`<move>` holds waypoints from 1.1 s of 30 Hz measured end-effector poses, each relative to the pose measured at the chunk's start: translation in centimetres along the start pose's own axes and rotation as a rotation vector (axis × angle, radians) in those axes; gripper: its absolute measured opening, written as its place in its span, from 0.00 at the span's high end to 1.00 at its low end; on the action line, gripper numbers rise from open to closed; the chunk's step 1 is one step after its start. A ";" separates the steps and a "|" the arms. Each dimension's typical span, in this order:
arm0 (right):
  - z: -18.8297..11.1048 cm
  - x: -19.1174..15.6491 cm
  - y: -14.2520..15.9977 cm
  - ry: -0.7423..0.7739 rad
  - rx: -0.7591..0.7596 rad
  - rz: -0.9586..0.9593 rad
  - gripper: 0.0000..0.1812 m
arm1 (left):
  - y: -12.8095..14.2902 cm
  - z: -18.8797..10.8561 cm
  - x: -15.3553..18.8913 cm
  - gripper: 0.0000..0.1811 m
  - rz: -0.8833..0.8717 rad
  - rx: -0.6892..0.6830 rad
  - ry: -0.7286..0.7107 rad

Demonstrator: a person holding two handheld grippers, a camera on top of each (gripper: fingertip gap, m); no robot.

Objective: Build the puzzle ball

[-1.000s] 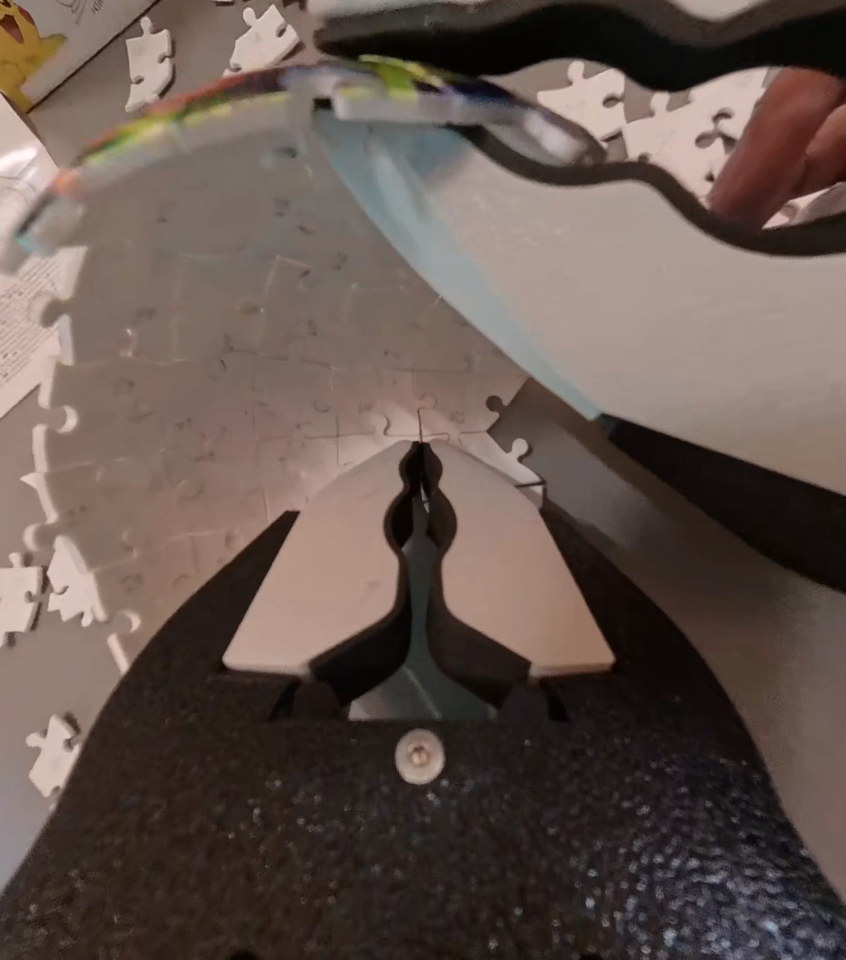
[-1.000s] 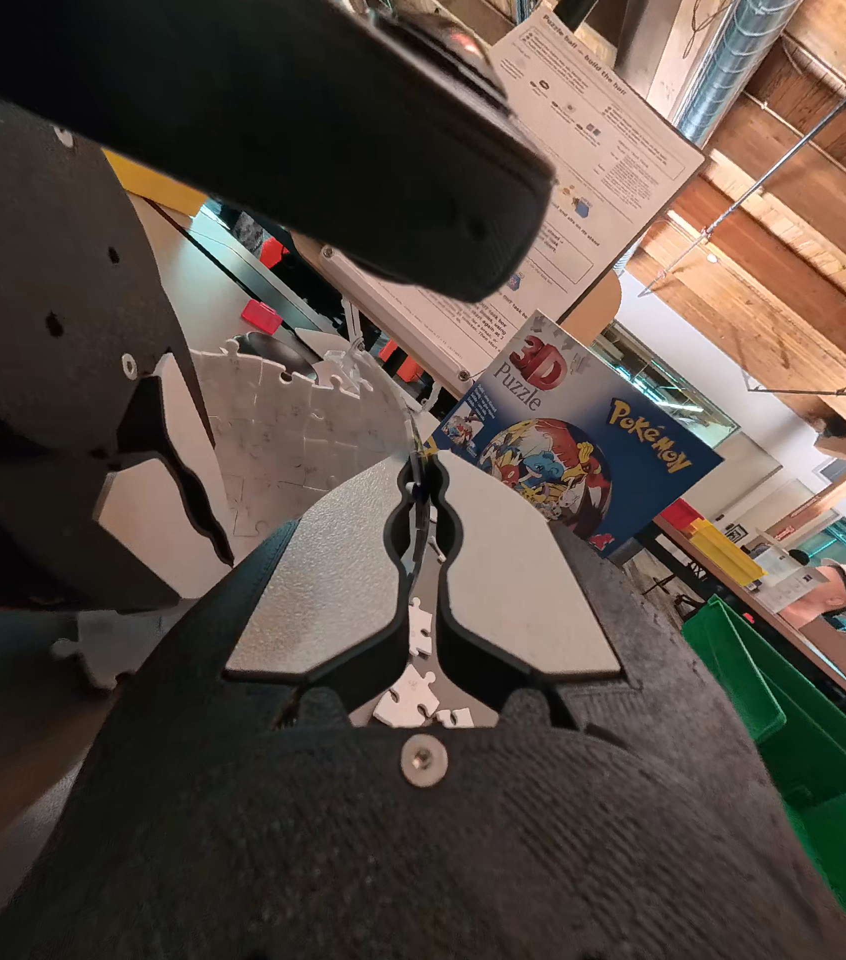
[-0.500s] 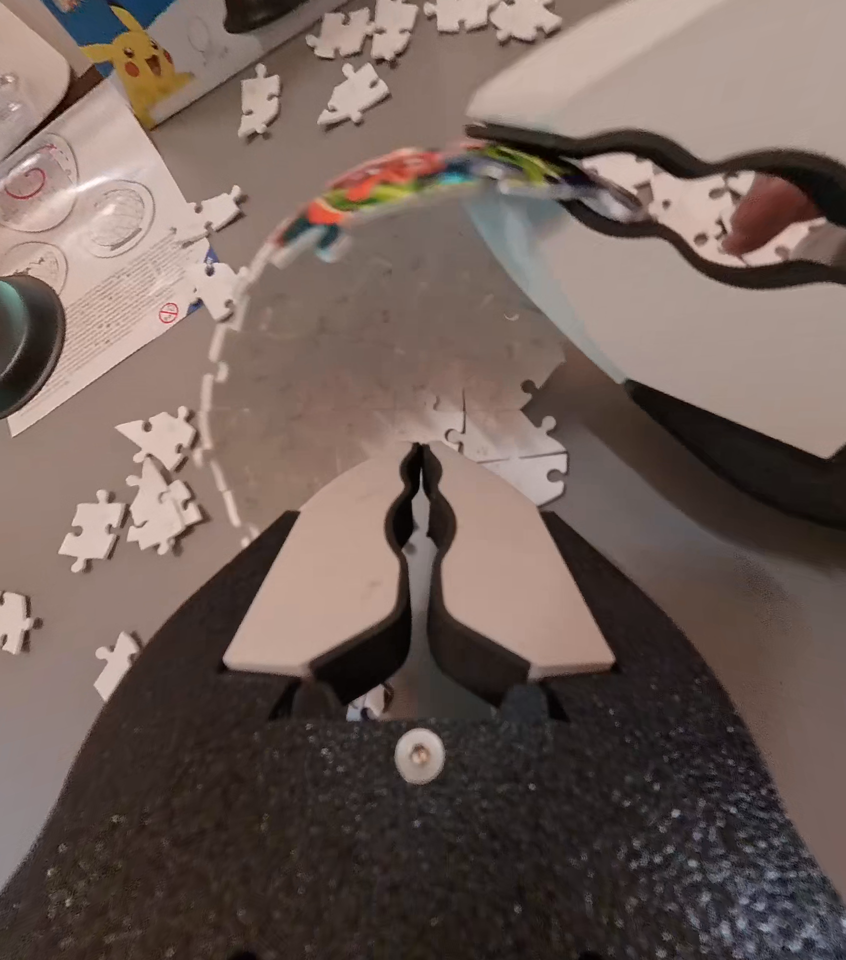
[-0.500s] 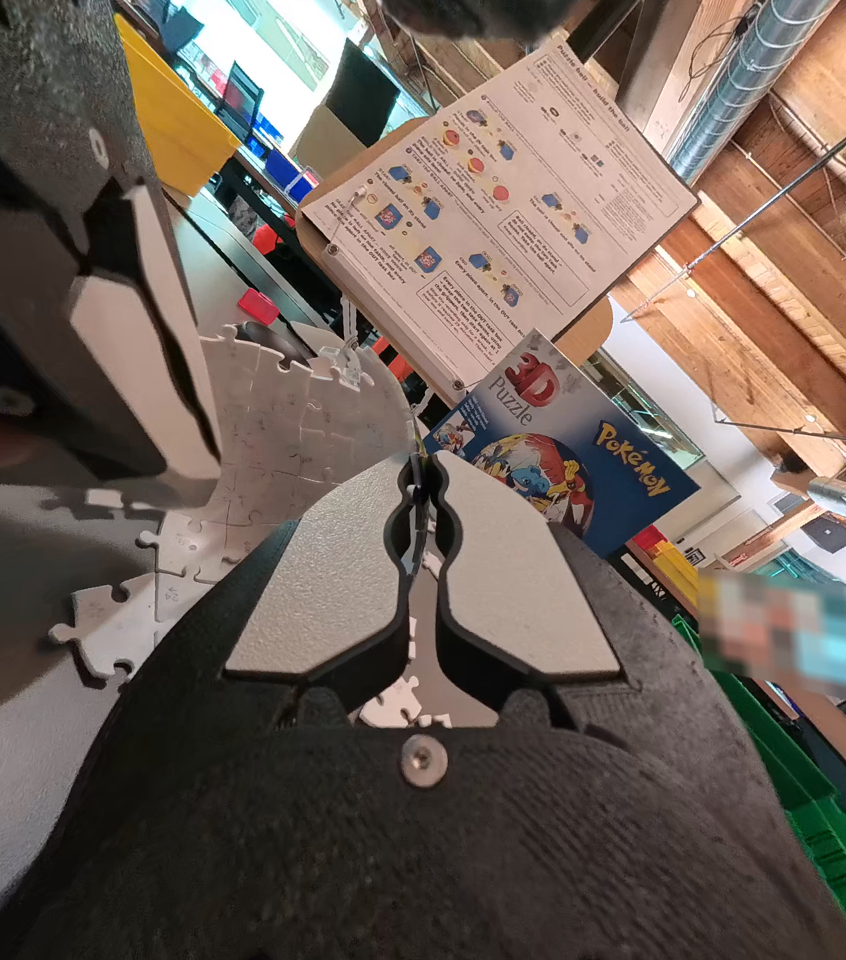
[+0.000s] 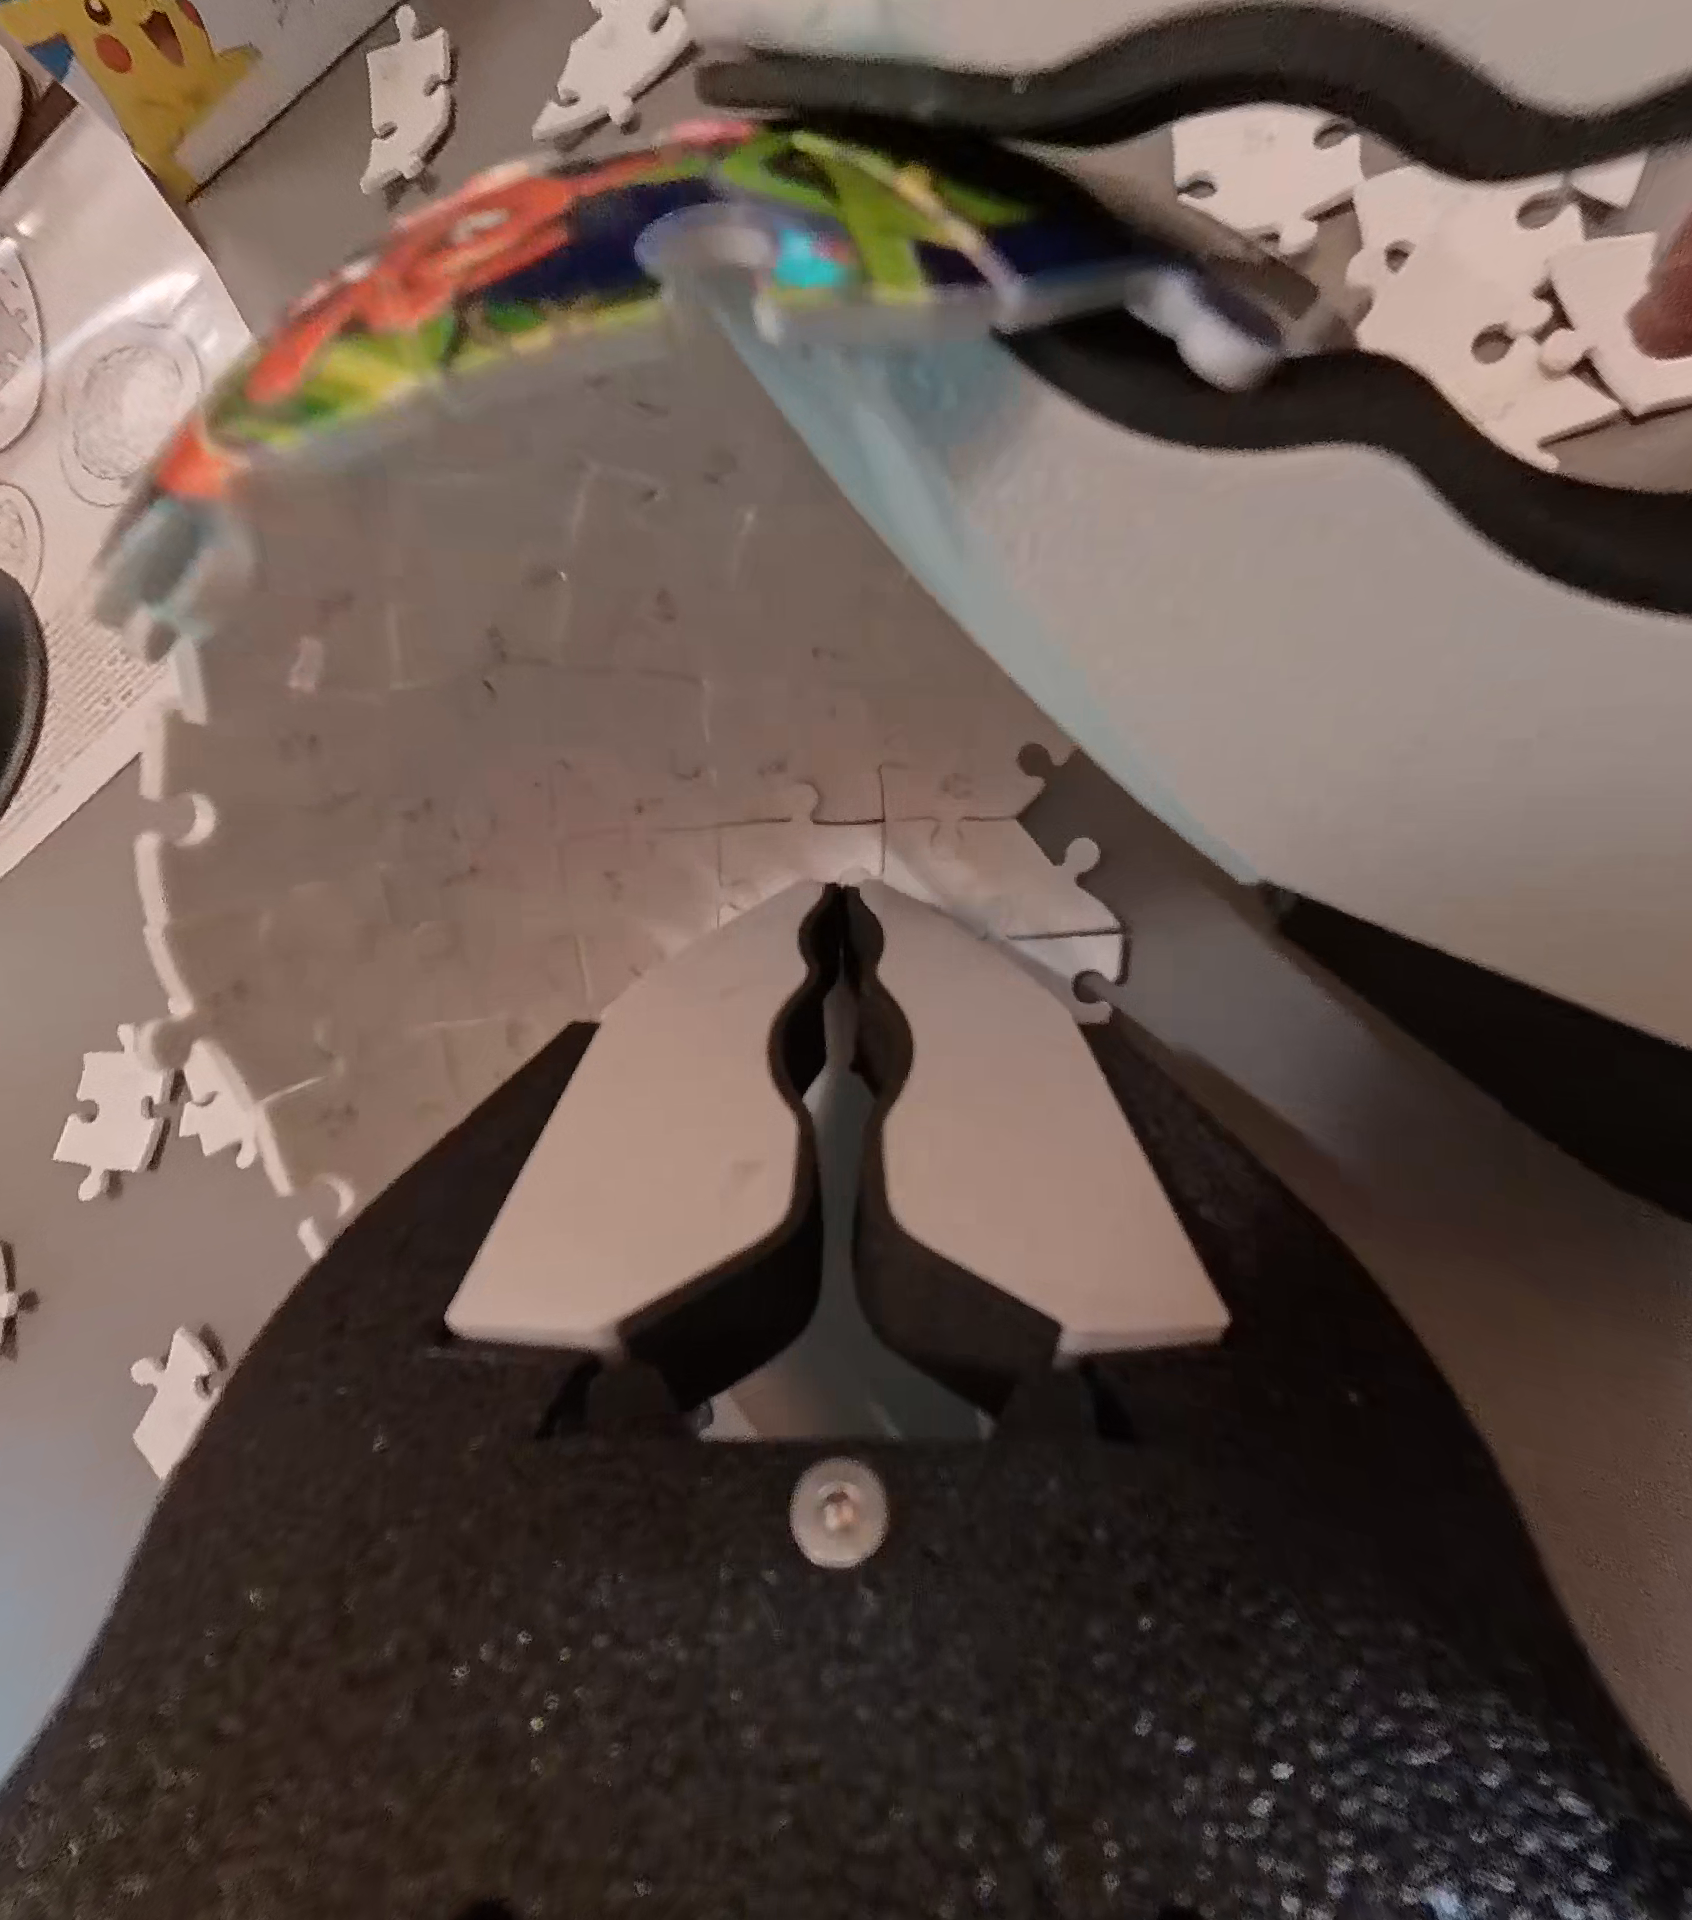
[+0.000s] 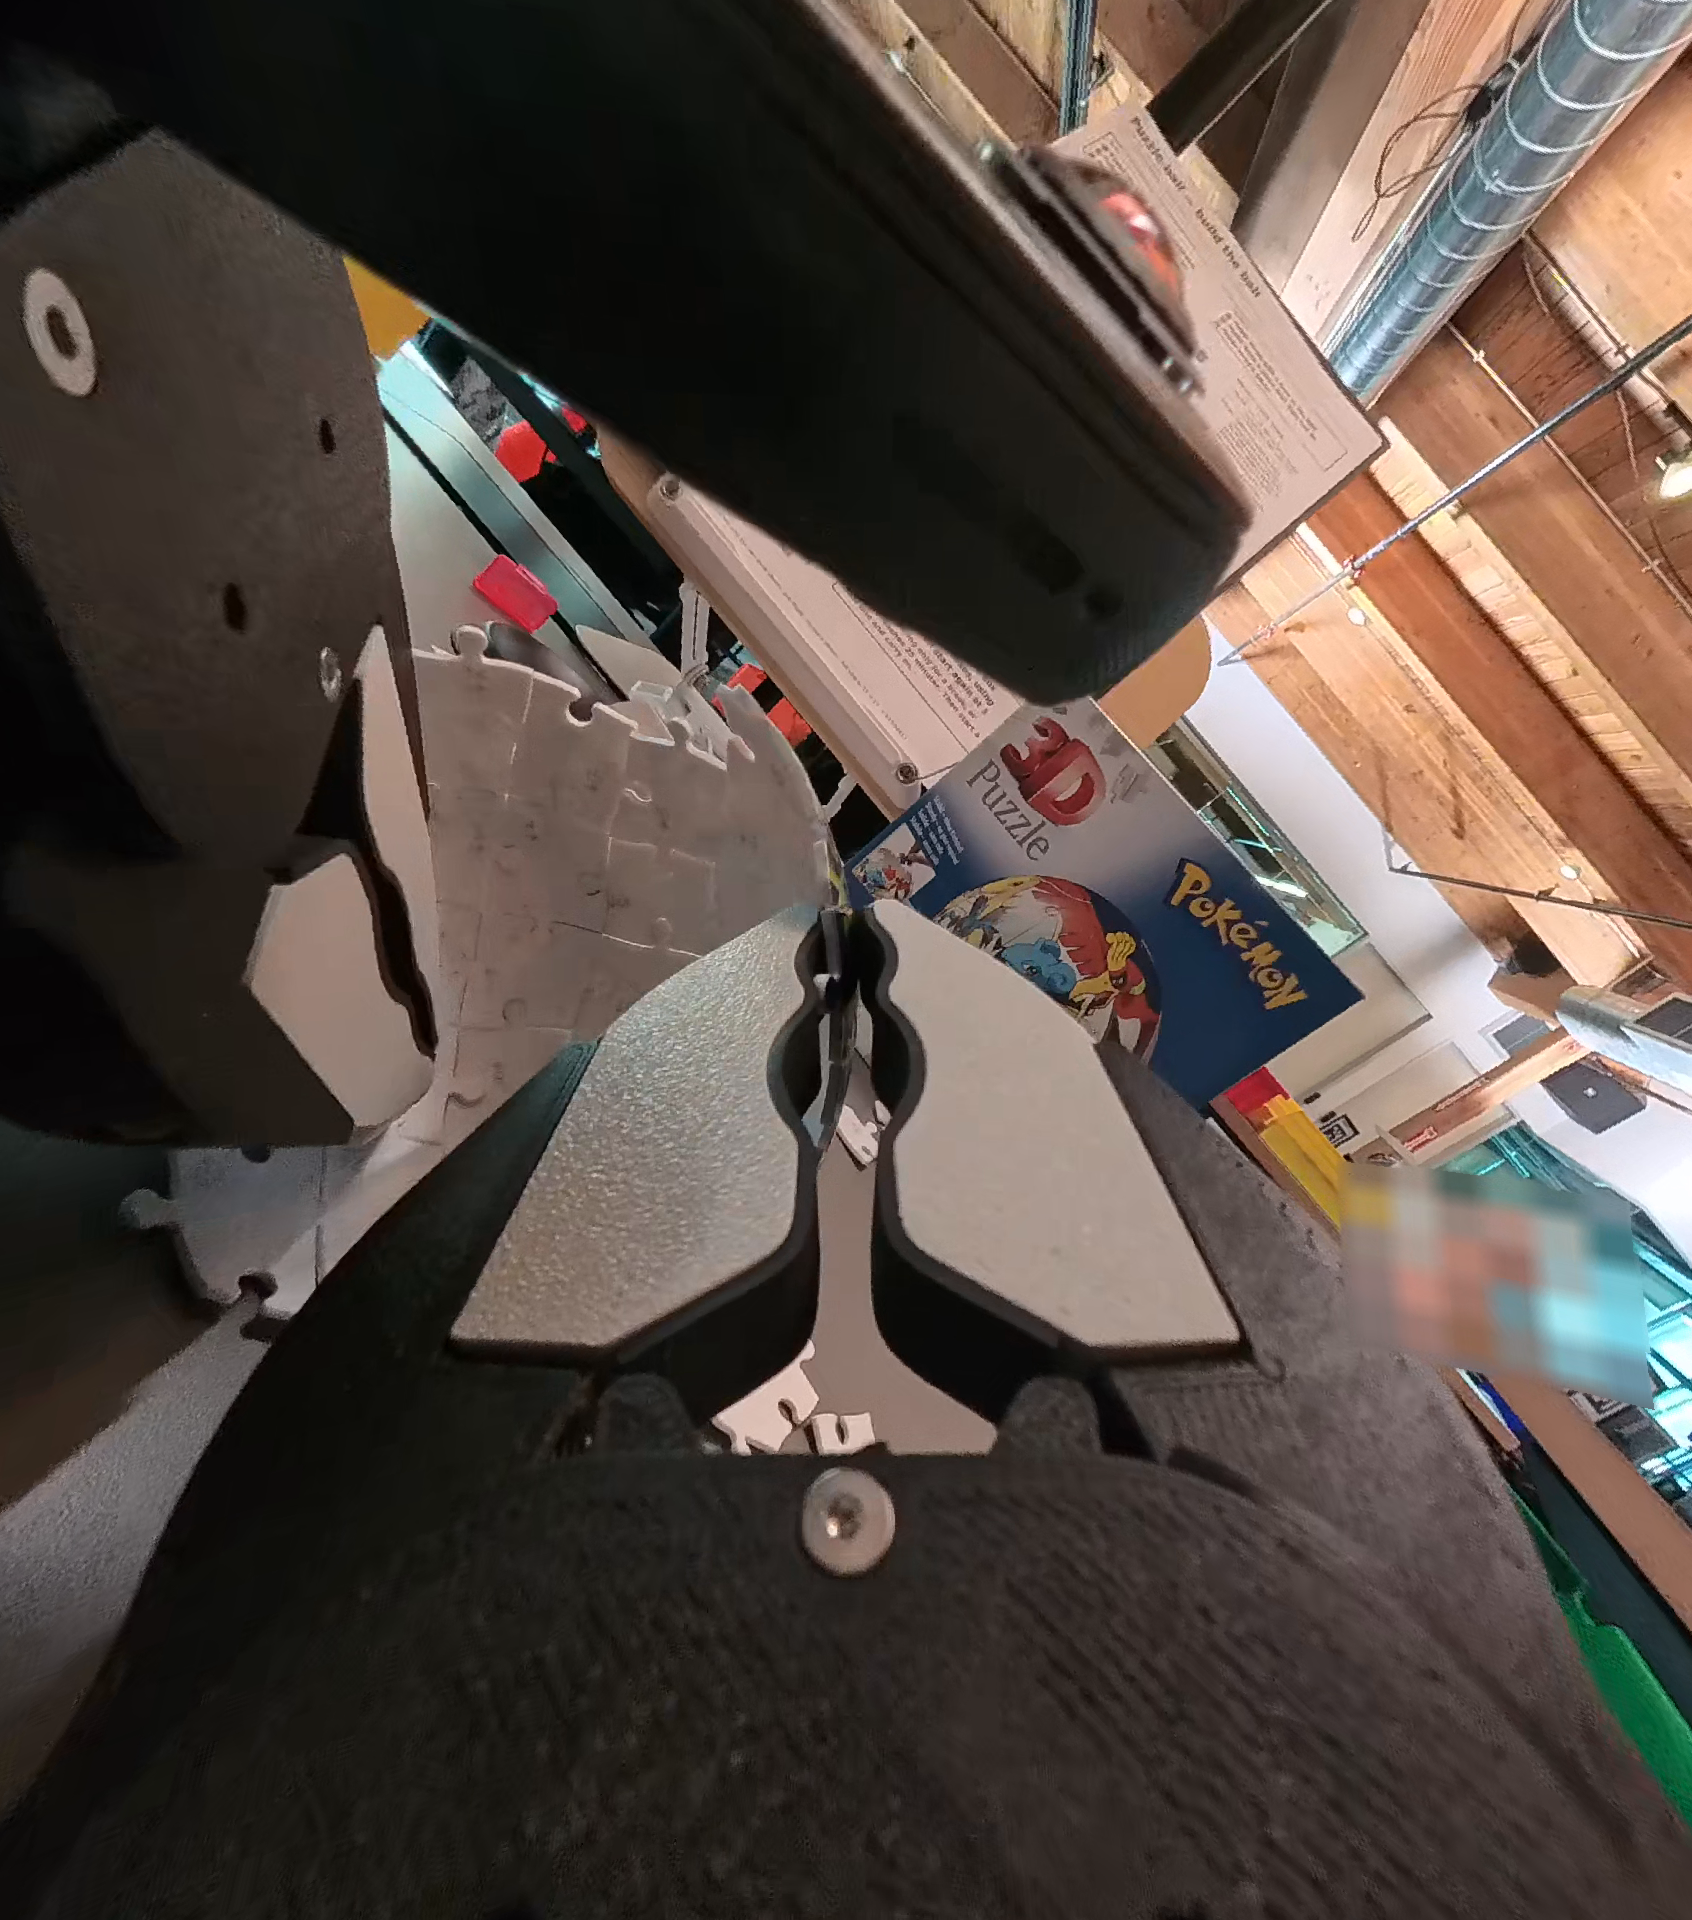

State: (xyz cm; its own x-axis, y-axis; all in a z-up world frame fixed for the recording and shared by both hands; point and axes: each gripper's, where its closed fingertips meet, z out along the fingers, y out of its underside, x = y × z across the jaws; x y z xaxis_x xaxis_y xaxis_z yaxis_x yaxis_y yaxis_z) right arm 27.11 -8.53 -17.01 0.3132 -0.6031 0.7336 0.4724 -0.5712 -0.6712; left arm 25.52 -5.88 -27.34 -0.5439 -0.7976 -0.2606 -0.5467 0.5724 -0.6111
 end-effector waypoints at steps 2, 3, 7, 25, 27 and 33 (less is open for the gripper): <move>0.0 0.0 0.0 0.004 -0.002 -0.007 0.98 | -0.1 0.0 0.0 1.00 -0.009 0.015 0.009; 0.0 0.0 0.0 0.005 0.000 -0.010 0.98 | -0.1 0.0 0.0 1.00 -0.022 0.021 0.019; 0.0 -0.1 -0.1 0.005 0.000 -0.024 0.98 | -1.5 -1.9 -1.2 1.00 -0.065 0.125 0.010; 0.1 0.1 0.4 0.008 -0.017 0.021 0.98 | -0.6 0.5 0.4 1.00 0.004 0.036 0.033; 0.2 0.2 0.6 0.009 -0.022 0.027 0.97 | -0.7 0.7 0.1 1.00 -0.033 0.050 0.046; 0.2 0.3 0.6 0.014 -0.021 0.032 0.98 | -0.7 0.6 0.2 1.00 -0.067 0.060 0.078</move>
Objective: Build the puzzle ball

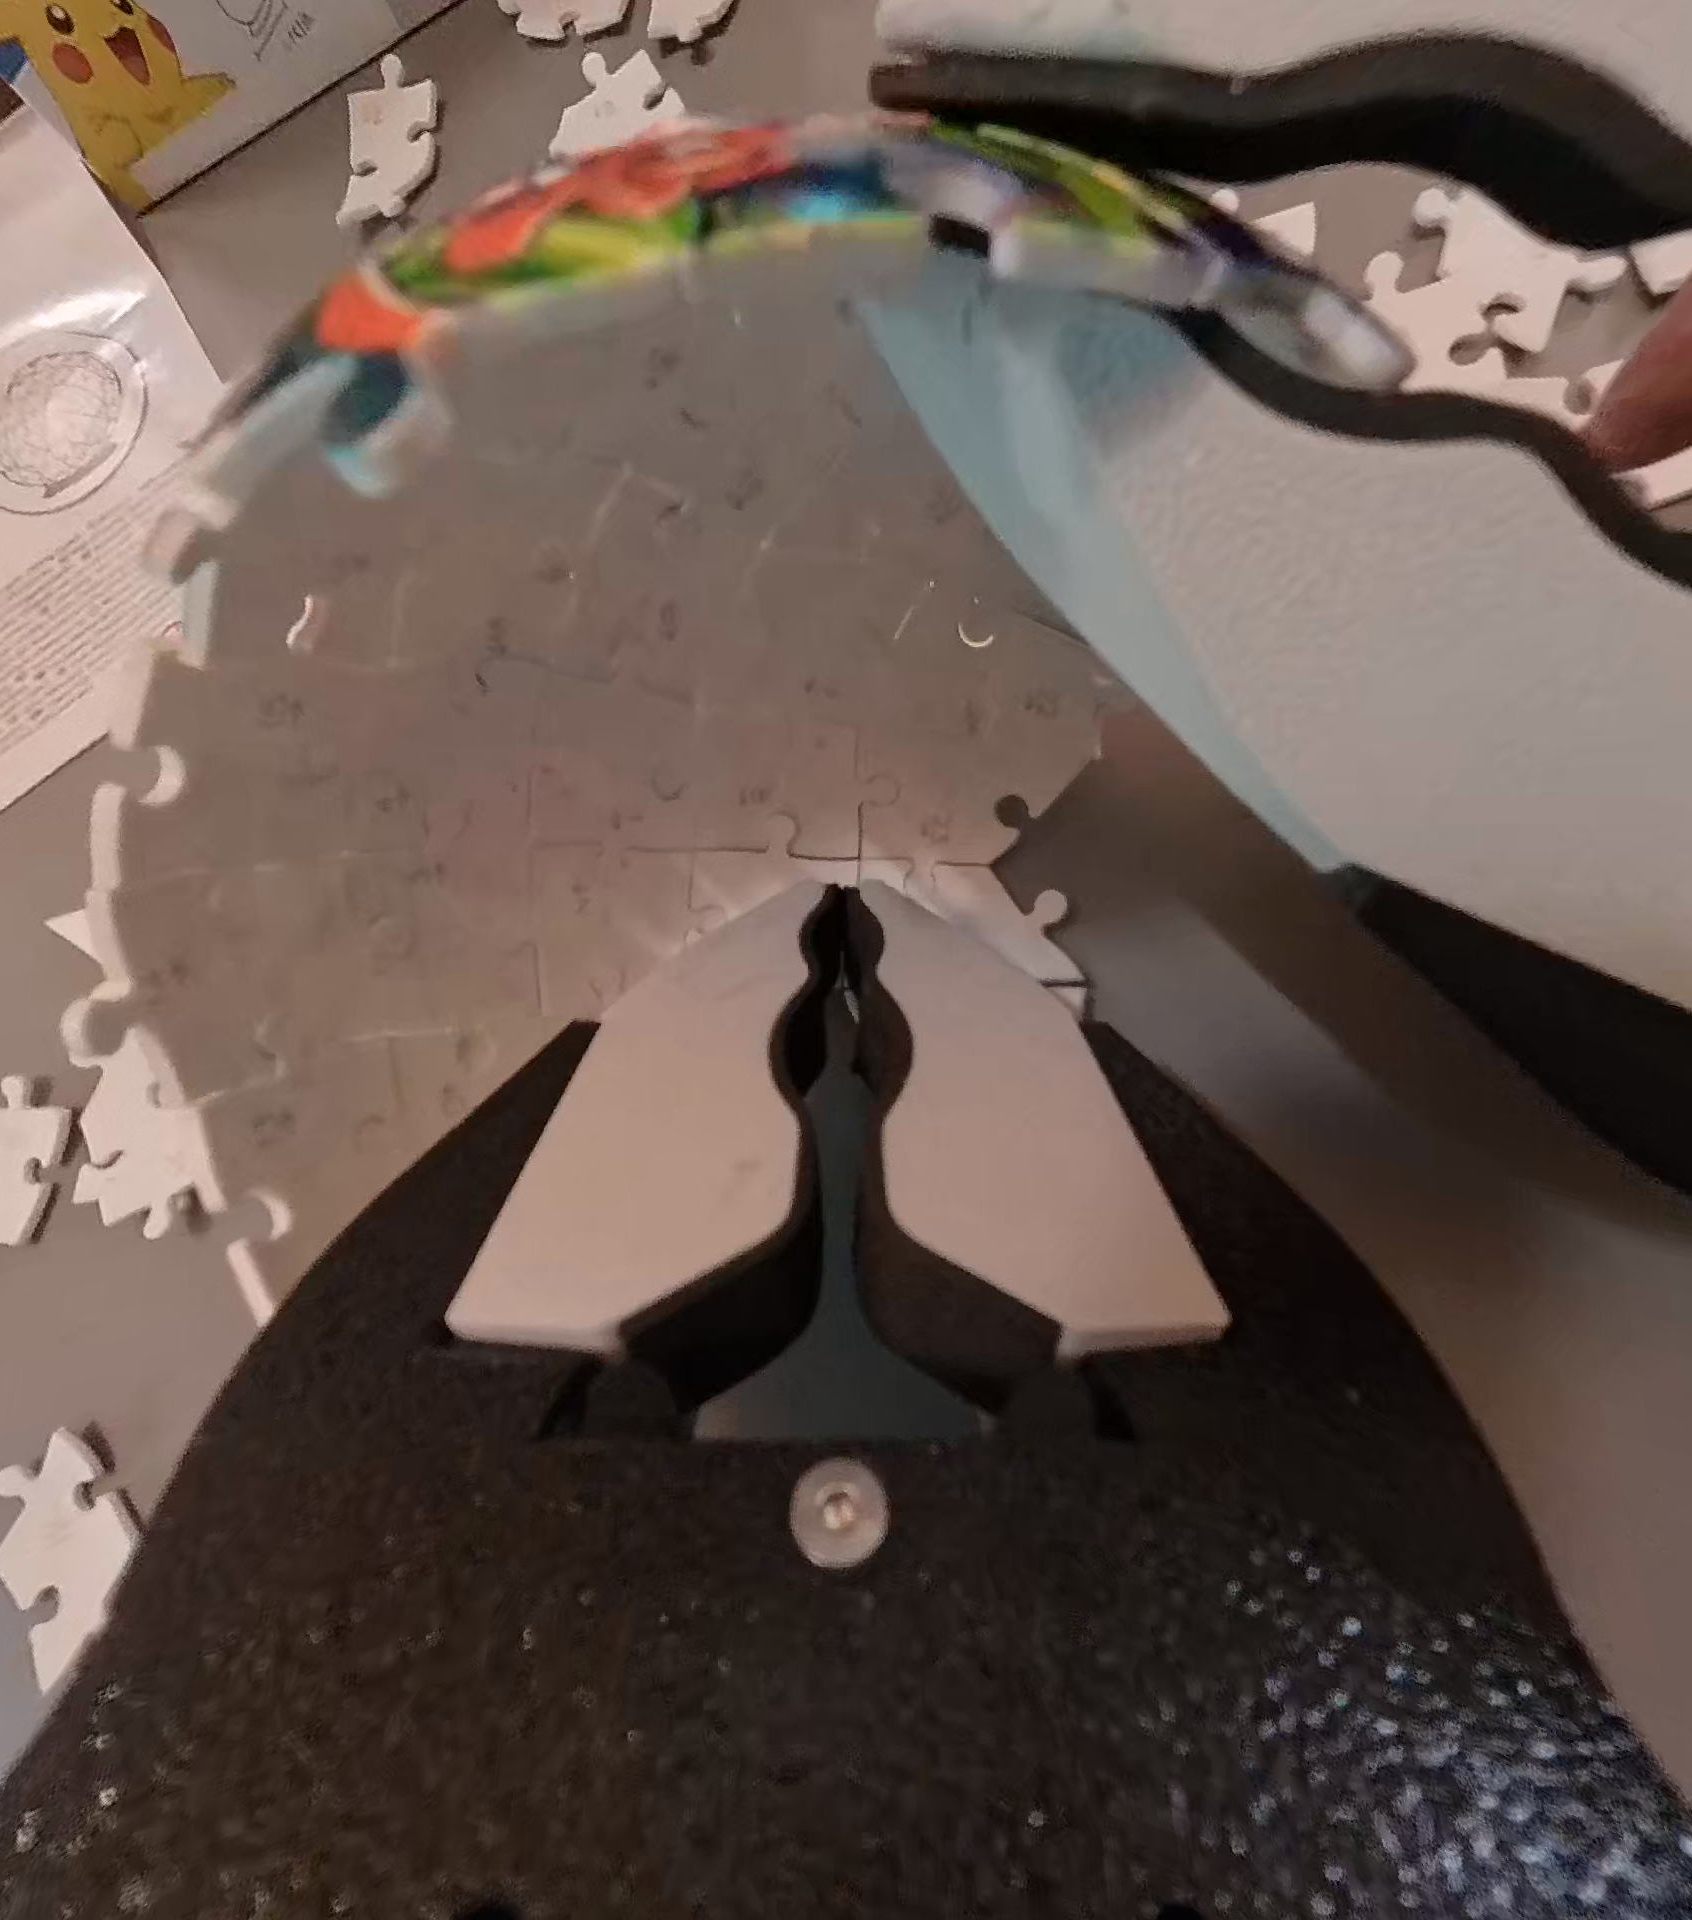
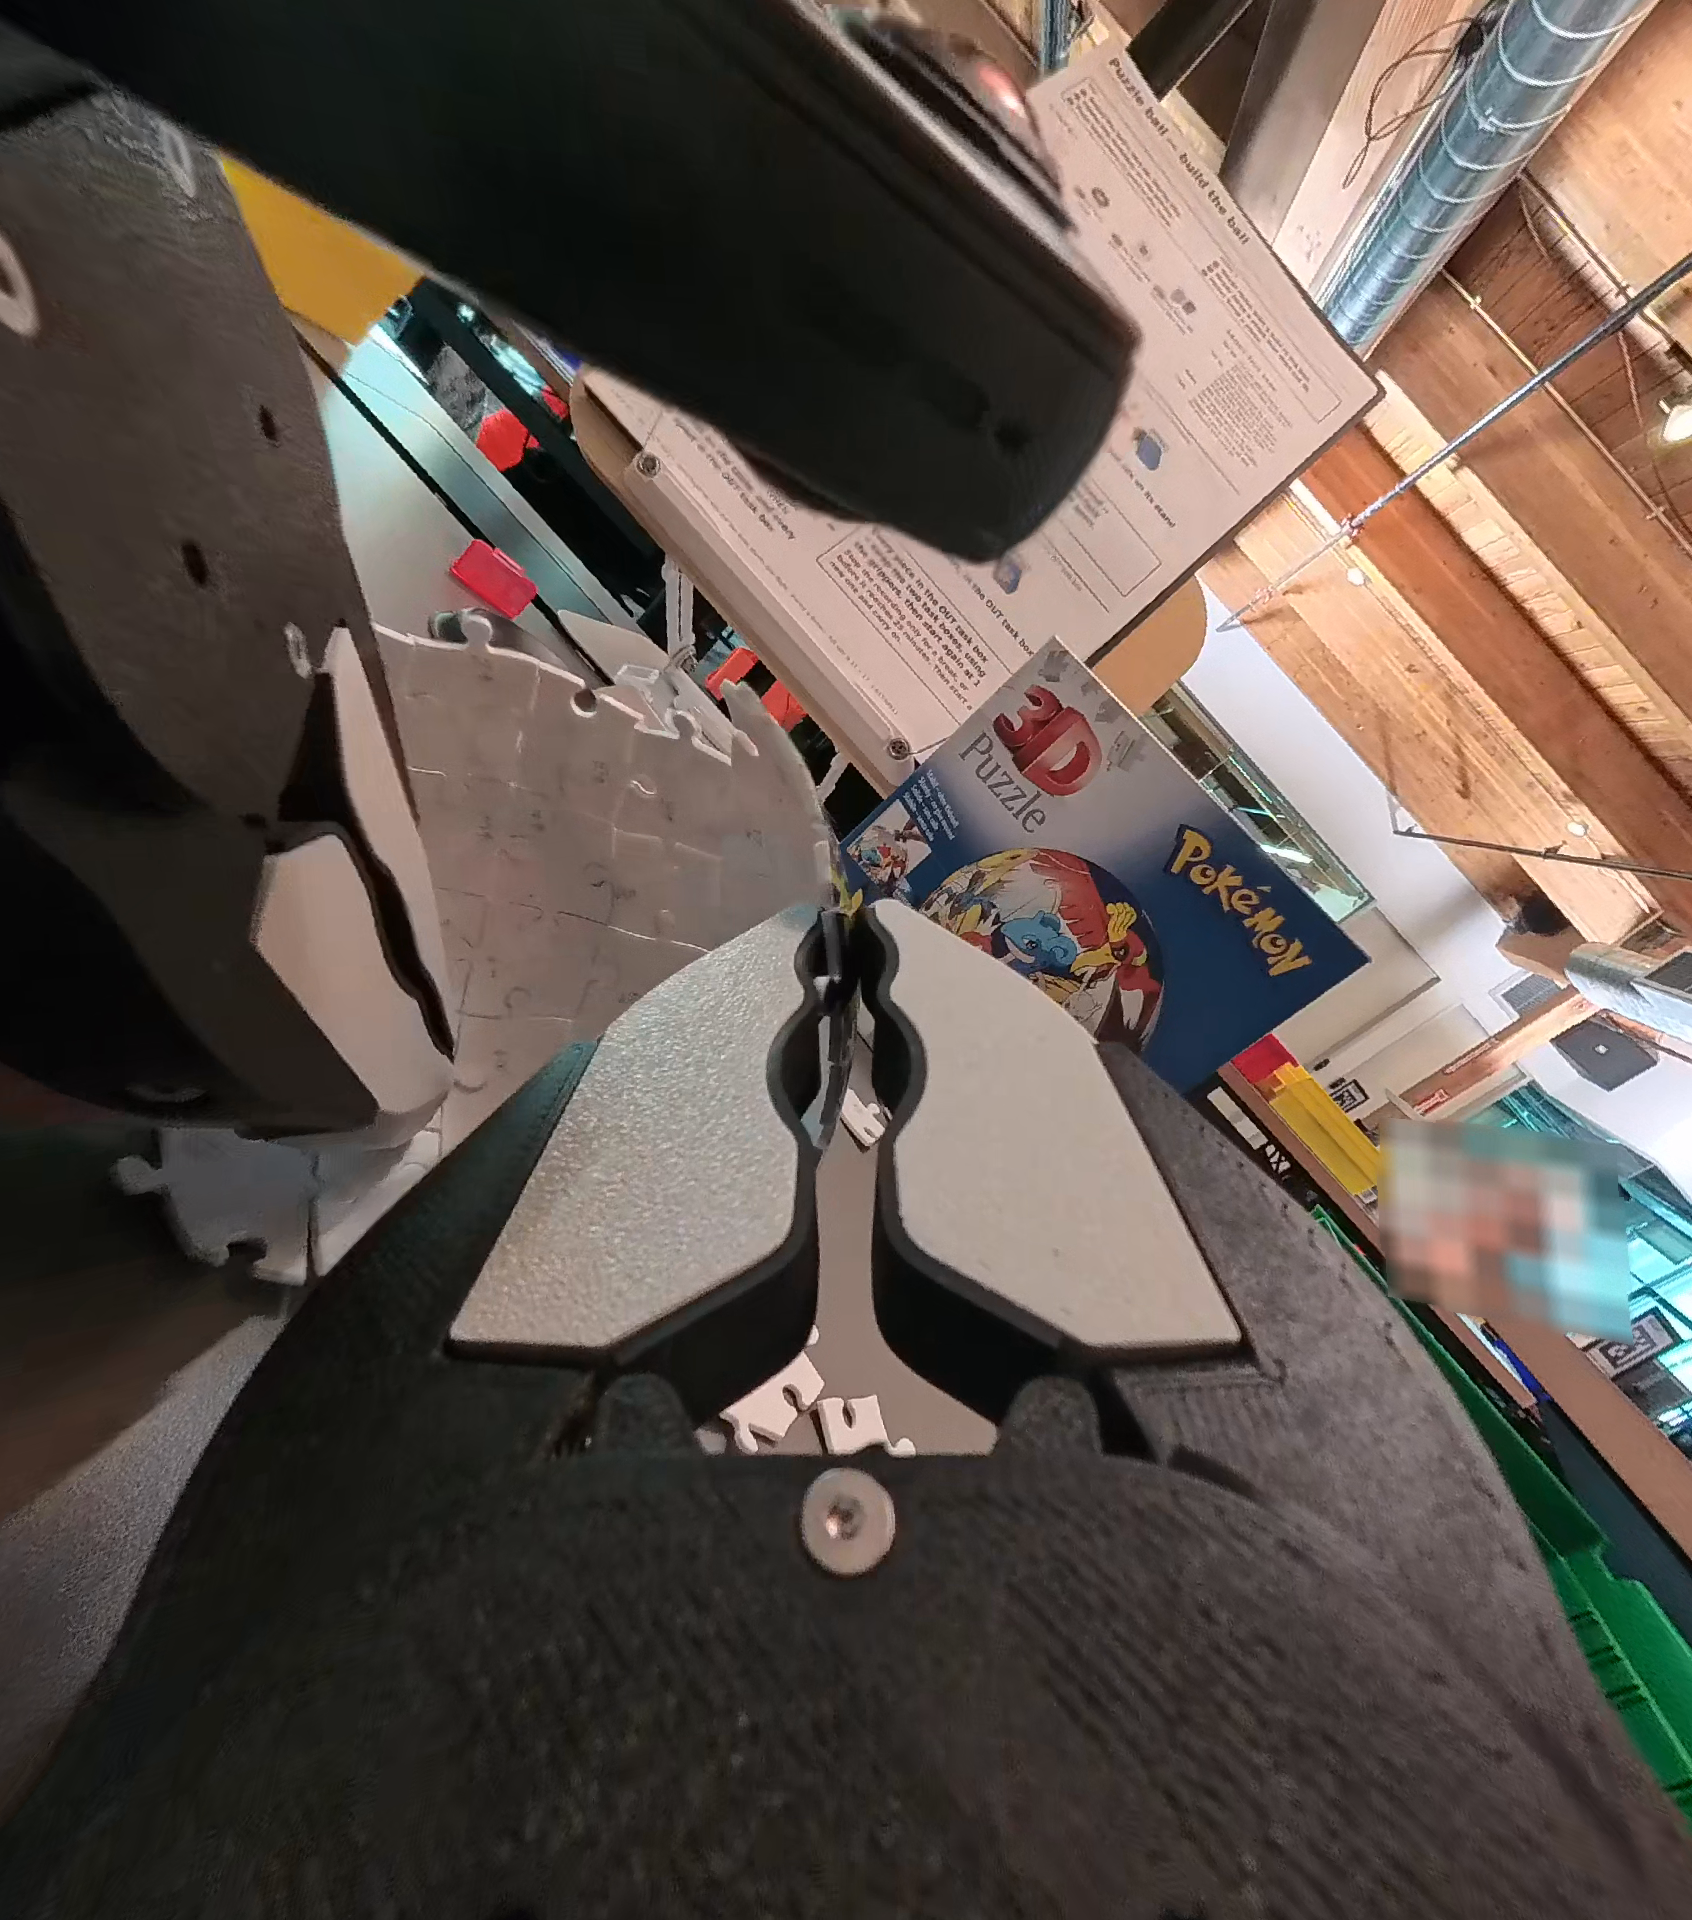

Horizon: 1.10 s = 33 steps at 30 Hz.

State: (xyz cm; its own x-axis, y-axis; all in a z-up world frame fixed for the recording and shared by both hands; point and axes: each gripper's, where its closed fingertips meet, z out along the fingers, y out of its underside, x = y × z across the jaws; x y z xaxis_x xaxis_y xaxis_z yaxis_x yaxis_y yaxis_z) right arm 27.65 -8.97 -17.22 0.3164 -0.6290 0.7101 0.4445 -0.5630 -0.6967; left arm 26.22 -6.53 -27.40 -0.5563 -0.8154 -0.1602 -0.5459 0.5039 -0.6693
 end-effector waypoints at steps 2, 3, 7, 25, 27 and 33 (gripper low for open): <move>0.0 0.0 0.0 0.001 0.001 0.000 0.98 | 0.0 -0.4 0.3 1.00 -0.028 0.010 0.033; 0.0 0.0 0.0 0.002 0.001 -0.001 0.98 | -0.2 -0.8 0.3 1.00 -0.042 0.023 0.043; 0.0 0.0 0.0 0.003 0.001 0.000 0.98 | -0.9 -2.2 -1.0 1.00 -0.050 0.051 -0.013; -0.1 0.1 0.0 0.005 -0.001 -0.006 0.98 | -2.2 -5.7 -3.2 1.00 -0.060 0.166 -0.005; -0.1 0.1 0.1 0.006 -0.003 -0.006 0.98 | -2.2 -7.5 -5.2 1.00 -0.077 0.215 -0.033; -0.1 0.1 0.0 0.006 -0.002 -0.009 0.98 | 2.5 -9.8 -12.0 0.89 -0.080 0.127 -0.135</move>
